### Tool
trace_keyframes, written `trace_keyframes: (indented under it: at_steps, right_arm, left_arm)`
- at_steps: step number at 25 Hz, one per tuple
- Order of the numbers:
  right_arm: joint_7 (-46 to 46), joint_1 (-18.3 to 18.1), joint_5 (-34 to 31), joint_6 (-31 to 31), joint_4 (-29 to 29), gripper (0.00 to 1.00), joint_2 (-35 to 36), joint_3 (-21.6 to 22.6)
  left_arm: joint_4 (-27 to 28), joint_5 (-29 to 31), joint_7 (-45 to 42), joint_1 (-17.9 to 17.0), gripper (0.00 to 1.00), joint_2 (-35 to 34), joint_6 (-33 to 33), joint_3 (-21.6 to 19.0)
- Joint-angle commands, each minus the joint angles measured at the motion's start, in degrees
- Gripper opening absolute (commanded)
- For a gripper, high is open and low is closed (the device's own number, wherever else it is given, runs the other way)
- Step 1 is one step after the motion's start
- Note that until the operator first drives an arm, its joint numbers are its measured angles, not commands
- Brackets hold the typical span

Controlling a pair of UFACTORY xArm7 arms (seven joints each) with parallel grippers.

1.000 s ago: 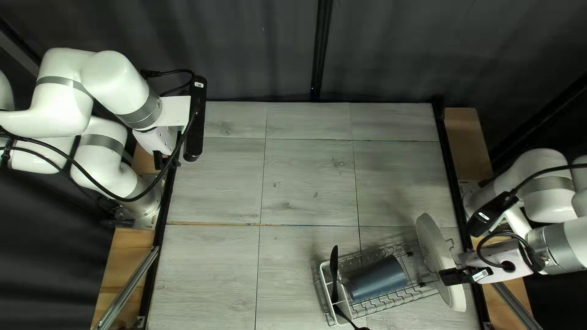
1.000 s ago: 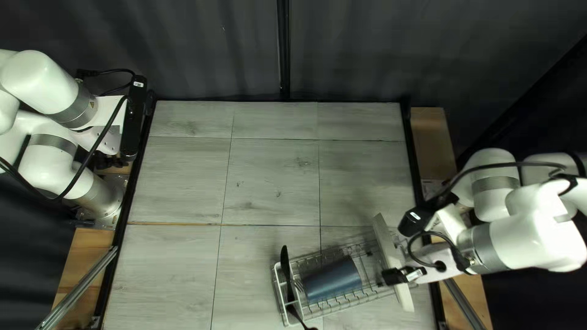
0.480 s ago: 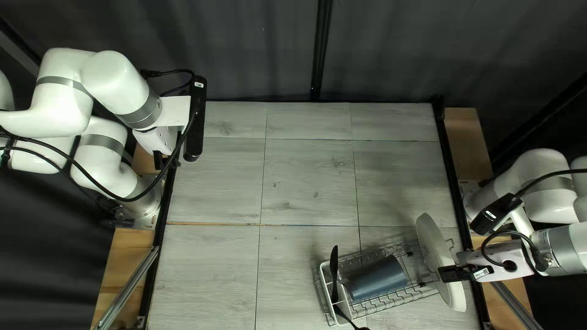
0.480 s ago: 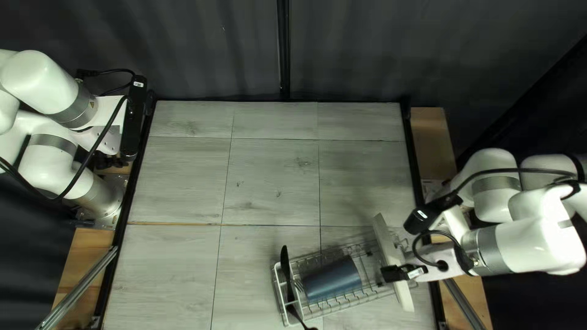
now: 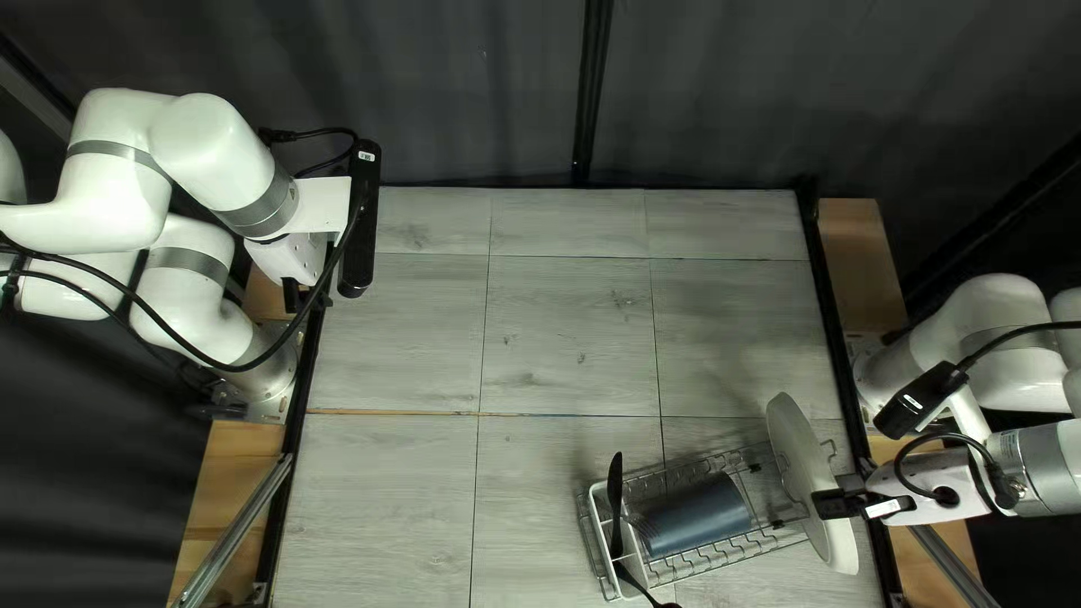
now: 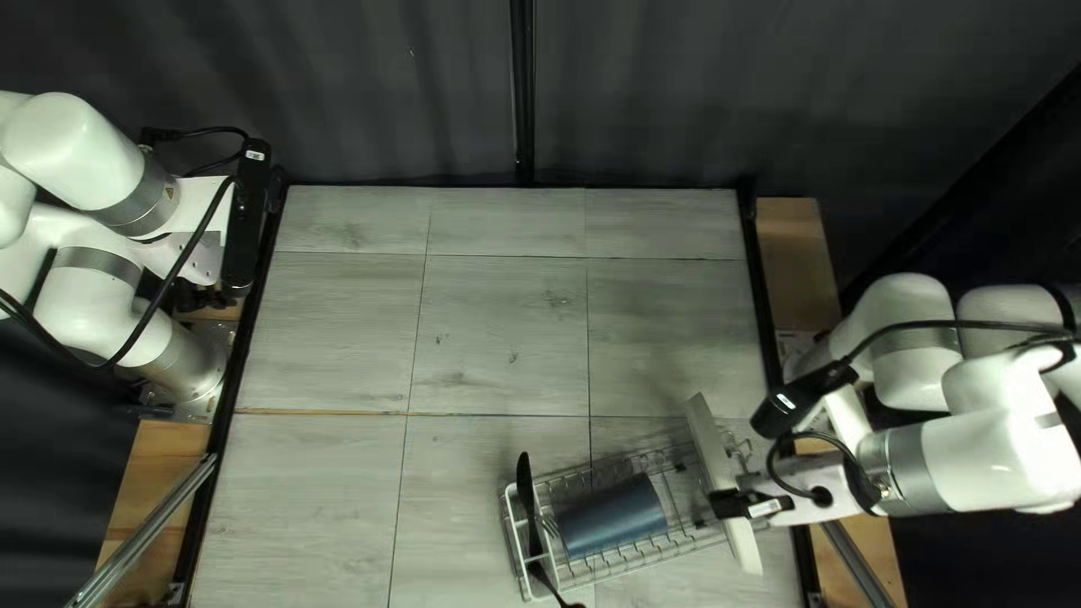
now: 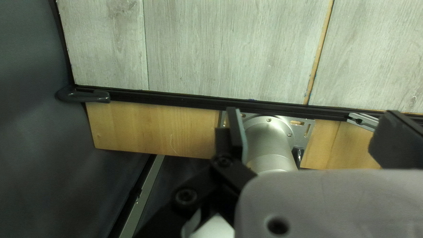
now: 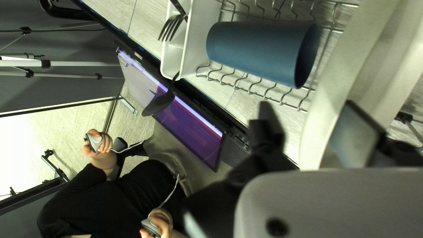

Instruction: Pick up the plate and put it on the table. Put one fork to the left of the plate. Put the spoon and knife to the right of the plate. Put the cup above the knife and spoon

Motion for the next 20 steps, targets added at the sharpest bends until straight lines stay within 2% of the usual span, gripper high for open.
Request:
trace_keyframes:
  at_steps: [1,9,14,20]
  right_arm:
    - [-1.6,-1.6,-1.7,0.9,2.4,0.00,1.5,-1.7]
    - [-7.8,-4.9,-6.2,4.1,8.7,0.00,7.5,-8.6]
    - [-18.5,-6.0,-10.1,7.4,14.7,0.00,16.8,-15.6]
    - [-34.8,-8.1,-16.8,13.9,24.3,0.00,32.6,-23.7]
  left_arm:
    - [0.0,0.0,0.0,0.0,1.00,0.0,0.0,0.0]
    - [0.0,0.0,0.0,0.0,1.00,0.0,0.0,0.0]
    - [0.0,0.0,0.0,0.0,1.00,0.0,0.0,0.0]
    - [0.0,0.0,0.0,0.0,1.00,0.0,0.0,0.0]
